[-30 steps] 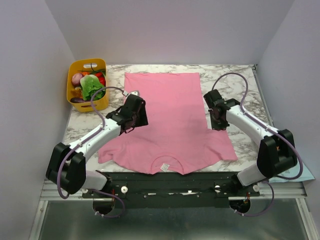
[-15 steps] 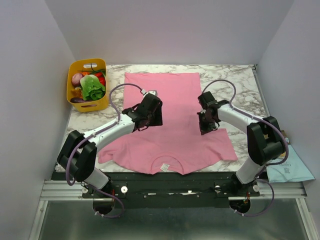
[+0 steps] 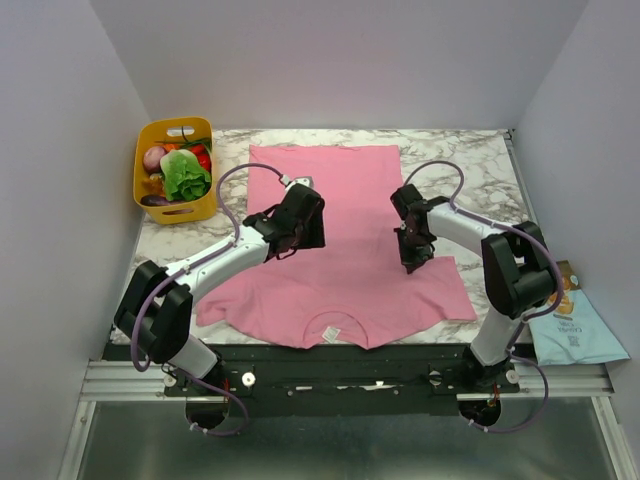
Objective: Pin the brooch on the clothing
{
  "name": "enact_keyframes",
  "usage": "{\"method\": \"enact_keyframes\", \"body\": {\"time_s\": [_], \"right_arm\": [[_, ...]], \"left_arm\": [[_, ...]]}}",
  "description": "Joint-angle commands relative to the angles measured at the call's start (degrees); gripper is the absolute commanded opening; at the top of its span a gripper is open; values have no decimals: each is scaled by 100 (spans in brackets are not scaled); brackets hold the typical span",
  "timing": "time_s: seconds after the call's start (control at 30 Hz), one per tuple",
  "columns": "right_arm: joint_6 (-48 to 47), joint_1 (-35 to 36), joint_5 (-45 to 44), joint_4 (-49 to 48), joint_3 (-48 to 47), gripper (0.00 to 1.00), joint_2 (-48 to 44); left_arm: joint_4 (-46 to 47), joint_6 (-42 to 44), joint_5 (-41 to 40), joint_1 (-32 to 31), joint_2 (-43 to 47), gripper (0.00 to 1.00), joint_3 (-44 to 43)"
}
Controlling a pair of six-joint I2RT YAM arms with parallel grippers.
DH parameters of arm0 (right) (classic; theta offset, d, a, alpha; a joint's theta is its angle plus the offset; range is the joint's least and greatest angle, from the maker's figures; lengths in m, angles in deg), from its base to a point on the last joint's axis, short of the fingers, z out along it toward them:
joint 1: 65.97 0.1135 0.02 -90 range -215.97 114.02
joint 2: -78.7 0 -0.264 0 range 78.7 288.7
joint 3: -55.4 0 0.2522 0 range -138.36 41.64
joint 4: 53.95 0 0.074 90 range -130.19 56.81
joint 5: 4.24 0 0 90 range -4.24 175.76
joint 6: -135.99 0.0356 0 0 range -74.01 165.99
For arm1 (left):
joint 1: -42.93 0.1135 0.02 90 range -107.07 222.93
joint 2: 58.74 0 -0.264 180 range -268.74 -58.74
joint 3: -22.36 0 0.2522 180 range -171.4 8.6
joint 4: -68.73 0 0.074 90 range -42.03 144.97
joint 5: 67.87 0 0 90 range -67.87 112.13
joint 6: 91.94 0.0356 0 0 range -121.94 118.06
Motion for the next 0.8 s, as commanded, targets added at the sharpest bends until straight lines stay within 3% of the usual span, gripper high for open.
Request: {"method": "enact_keyframes", "body": {"time_s": [0.0,0.77], "right_arm": [[8,0,-902,369,-37,1,297],[131,-9,-938,572,296,1,7]], "left_arm": [[-217,-10,-373,5,52,64,-135],[-349,-45,-505,207,289,65,67]]}}
